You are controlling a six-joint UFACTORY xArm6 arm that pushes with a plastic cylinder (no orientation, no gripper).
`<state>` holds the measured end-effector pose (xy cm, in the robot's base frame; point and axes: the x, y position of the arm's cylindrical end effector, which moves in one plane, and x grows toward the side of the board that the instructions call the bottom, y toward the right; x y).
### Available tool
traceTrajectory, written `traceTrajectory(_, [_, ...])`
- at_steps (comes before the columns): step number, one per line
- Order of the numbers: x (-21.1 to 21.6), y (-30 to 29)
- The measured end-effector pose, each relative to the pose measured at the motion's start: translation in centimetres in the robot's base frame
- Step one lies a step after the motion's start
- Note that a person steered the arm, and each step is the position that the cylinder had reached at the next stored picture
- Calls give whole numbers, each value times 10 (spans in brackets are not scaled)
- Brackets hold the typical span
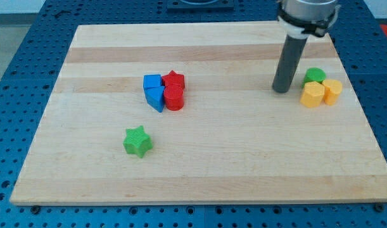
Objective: Slide green star towards center
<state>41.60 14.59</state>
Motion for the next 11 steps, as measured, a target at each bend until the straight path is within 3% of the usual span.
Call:
traceTrajectory(2, [79,-7])
traceTrajectory(3, [126,-43])
traceTrajectory(5, [182,-196])
traceTrajectory(7, [179,-374])
traceTrajectory(8, [161,-415])
traceTrajectory(10, [136,-392])
traceTrajectory(11, [113,-345])
